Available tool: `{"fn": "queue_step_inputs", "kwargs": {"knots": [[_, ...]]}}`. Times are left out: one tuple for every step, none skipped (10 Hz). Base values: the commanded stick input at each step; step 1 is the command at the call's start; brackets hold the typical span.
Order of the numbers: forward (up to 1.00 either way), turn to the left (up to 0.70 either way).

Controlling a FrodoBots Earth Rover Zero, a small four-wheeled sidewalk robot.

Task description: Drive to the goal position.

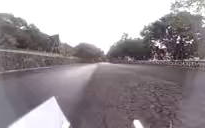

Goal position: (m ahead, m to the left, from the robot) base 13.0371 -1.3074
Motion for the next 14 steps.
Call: {"fn": "queue_step_inputs", "kwargs": {"knots": [[1.0, 0.0], [1.0, 0.0], [1.0, 0.0], [1.0, 0.0], [1.0, 0.0], [1.0, 0.0], [1.0, 0.0], [1.0, 0.0], [1.0, 0.0], [1.0, -0.15], [1.0, -0.4], [1.0, -0.4], [1.0, -0.4], [1.0, -0.4]]}}
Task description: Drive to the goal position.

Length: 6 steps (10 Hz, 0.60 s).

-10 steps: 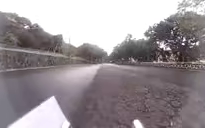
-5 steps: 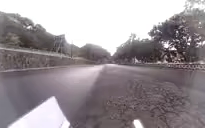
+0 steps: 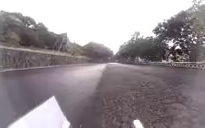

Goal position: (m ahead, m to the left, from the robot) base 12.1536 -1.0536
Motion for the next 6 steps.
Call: {"fn": "queue_step_inputs", "kwargs": {"knots": [[1.0, -0.4], [1.0, -0.4], [1.0, -0.39], [1.0, -0.36], [1.0, 0.0], [1.0, 0.0]]}}
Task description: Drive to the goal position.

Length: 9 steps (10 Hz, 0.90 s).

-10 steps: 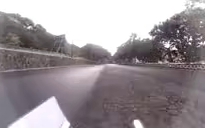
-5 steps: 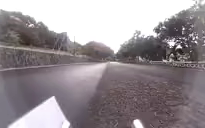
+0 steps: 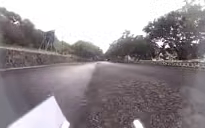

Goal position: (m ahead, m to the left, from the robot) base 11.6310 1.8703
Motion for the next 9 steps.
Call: {"fn": "queue_step_inputs", "kwargs": {"knots": [[1.0, 0.0], [1.0, 0.0], [1.0, 0.0], [1.0, 0.0], [1.0, 0.0], [1.0, 0.0], [1.0, 0.0], [1.0, 0.0], [1.0, 0.0]]}}
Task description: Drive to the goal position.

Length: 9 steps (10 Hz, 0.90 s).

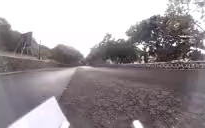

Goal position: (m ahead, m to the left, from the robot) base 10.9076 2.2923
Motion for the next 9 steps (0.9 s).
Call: {"fn": "queue_step_inputs", "kwargs": {"knots": [[1.0, 0.0], [1.0, 0.0], [1.0, 0.0], [1.0, 0.0], [1.0, 0.0], [1.0, 0.0], [1.0, 0.0], [1.0, 0.0], [1.0, 0.0]]}}
